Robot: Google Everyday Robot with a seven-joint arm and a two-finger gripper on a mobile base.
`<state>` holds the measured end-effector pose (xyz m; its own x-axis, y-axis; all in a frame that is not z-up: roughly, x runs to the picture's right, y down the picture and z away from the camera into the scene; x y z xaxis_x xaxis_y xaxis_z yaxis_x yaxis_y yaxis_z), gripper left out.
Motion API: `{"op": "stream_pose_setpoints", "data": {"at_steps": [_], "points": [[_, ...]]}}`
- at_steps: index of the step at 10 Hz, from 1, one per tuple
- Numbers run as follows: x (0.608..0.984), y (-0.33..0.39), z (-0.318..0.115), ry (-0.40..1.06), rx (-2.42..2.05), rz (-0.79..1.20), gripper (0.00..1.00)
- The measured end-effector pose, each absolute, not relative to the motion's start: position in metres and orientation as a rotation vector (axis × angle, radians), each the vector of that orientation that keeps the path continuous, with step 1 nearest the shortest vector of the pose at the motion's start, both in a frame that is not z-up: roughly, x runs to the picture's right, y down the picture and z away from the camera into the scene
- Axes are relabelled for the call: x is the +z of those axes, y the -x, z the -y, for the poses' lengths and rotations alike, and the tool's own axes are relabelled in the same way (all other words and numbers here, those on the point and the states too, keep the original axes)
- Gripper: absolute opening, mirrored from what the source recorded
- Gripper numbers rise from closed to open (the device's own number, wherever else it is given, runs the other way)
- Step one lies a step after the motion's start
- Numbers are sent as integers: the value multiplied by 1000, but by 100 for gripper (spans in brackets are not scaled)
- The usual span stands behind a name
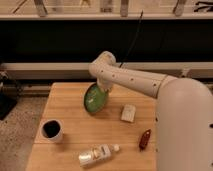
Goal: Pick up the ceramic bowl
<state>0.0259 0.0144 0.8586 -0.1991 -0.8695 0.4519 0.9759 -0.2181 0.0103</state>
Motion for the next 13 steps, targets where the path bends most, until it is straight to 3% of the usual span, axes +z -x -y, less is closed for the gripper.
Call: {"op": "stream_pose_setpoints", "data": {"at_steps": [13], "points": [[844,-59,2,381,-1790,337,1]]}}
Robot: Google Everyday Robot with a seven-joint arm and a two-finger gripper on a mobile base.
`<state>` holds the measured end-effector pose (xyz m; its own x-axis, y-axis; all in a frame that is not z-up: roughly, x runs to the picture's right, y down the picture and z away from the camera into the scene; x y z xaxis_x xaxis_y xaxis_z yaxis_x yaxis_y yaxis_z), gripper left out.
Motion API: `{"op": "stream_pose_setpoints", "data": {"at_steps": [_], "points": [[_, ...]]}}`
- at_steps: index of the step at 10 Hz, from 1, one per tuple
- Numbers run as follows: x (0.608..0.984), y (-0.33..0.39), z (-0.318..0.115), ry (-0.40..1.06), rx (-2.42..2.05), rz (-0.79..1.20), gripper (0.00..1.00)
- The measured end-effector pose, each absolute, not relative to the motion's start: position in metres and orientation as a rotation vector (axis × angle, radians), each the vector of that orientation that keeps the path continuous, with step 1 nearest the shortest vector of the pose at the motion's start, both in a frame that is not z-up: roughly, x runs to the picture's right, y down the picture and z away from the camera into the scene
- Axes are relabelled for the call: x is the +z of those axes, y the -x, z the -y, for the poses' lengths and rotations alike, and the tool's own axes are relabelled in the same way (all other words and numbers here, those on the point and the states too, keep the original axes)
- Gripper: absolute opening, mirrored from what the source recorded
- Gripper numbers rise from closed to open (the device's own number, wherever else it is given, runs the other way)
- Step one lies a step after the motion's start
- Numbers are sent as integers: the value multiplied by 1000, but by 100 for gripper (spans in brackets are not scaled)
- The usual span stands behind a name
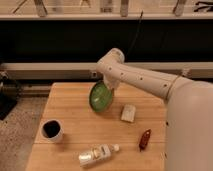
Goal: Pick up the ceramic bowl
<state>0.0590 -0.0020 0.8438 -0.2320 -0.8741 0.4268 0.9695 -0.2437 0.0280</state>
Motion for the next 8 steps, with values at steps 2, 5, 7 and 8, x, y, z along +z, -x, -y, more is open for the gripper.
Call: {"op": "stream_pose_setpoints", "data": {"at_steps": [2,5,7,8], "points": [[842,-63,4,380,-1794,337,1],[837,-75,9,380,-1803,336,1],[834,-80,11,378,-1809,335,1],[833,-83,12,377,-1813,334,1]]}}
